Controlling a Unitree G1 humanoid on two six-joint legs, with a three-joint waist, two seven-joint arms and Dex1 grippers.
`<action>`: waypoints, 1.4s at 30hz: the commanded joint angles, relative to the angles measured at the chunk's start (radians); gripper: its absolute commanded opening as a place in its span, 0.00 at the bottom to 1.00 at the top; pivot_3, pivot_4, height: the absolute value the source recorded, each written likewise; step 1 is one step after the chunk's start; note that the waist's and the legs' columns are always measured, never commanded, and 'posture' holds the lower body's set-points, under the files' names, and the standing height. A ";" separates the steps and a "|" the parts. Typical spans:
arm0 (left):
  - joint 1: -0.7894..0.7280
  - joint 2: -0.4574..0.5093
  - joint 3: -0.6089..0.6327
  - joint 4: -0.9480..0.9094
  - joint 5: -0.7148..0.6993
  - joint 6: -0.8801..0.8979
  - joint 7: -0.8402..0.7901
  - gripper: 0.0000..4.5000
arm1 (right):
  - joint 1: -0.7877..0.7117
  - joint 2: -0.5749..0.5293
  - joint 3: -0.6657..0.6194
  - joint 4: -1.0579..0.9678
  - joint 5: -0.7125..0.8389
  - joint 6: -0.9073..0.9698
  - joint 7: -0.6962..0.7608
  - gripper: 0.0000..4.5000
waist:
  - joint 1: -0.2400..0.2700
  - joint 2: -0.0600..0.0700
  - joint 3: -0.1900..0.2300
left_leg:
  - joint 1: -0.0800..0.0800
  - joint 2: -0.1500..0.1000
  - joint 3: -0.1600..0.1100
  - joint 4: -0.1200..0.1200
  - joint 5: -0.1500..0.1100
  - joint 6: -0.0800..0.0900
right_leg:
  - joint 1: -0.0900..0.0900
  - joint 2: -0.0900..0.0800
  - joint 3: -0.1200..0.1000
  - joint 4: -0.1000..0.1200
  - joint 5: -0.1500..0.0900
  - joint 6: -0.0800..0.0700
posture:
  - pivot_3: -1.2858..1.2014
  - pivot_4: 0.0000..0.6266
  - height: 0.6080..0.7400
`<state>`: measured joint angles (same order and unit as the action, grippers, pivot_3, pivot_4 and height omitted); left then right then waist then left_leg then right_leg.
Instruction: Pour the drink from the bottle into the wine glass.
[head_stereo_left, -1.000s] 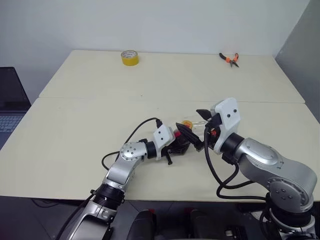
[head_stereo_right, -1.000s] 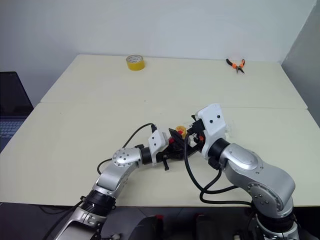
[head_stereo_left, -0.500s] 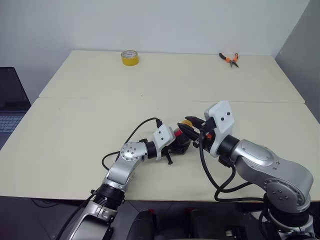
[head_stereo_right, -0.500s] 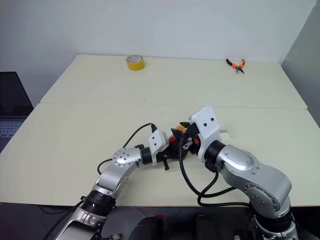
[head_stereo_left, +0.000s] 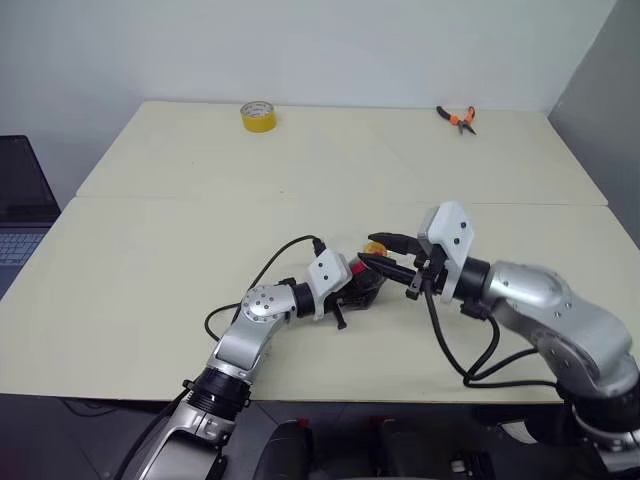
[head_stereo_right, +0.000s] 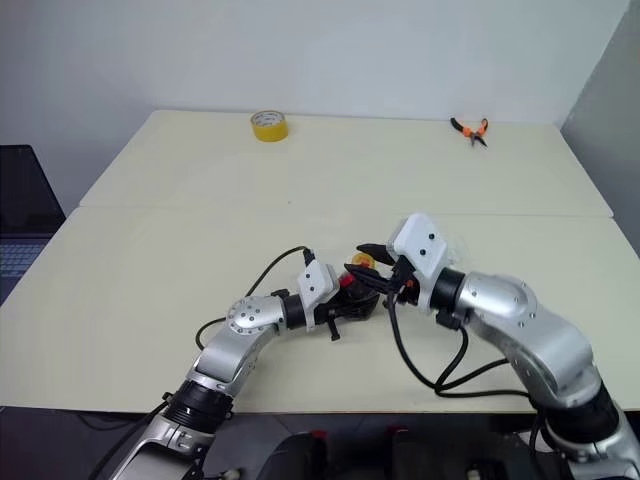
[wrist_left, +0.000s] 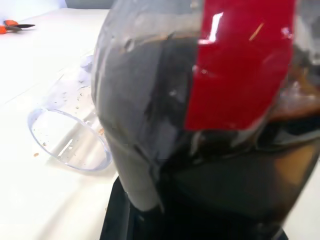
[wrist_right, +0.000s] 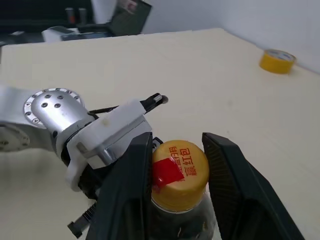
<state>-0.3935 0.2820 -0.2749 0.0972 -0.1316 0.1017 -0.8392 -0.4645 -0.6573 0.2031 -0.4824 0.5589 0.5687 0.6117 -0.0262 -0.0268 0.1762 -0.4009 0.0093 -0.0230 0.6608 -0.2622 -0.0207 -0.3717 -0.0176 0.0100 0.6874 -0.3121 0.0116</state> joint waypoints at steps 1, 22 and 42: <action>0.008 0.009 0.020 -0.052 -0.016 -0.012 -0.002 0.16 | -0.068 -0.030 -0.007 0.218 -0.105 -0.117 0.131 0.27 | 0.000 0.000 0.000 | 0.000 0.000 0.000 0.000 0.000 0.000 | 0.000 0.000 0.000 0.000 0.000 0.000 | 0.52 0.24 1.00; 0.011 0.001 0.012 -0.060 -0.016 -0.011 0.017 0.15 | 0.113 -0.110 -0.248 -0.129 0.160 0.136 0.170 1.00 | 0.009 0.001 0.000 | -0.002 0.001 0.000 0.000 0.000 0.000 | -0.001 -0.001 0.001 0.000 0.000 0.000 | 0.52 0.24 1.00; -0.012 -0.014 0.012 -0.030 -0.014 -0.019 0.008 0.15 | 0.090 0.162 -0.151 -0.134 -0.105 0.151 -0.214 1.00 | 0.009 0.001 0.000 | -0.002 0.000 0.000 0.000 0.000 0.000 | -0.002 -0.001 0.000 0.000 0.000 0.000 | 0.52 0.24 1.00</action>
<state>-0.3876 0.2707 -0.2722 0.0919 -0.1349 0.1027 -0.8235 -0.3820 -0.4747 0.1197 -0.6070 0.4644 0.7290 0.4070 -0.0168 -0.0260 0.1767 -0.4030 0.0095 -0.0231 0.6611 -0.2620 -0.0211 -0.3734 -0.0182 0.0103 0.6876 -0.3119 0.0113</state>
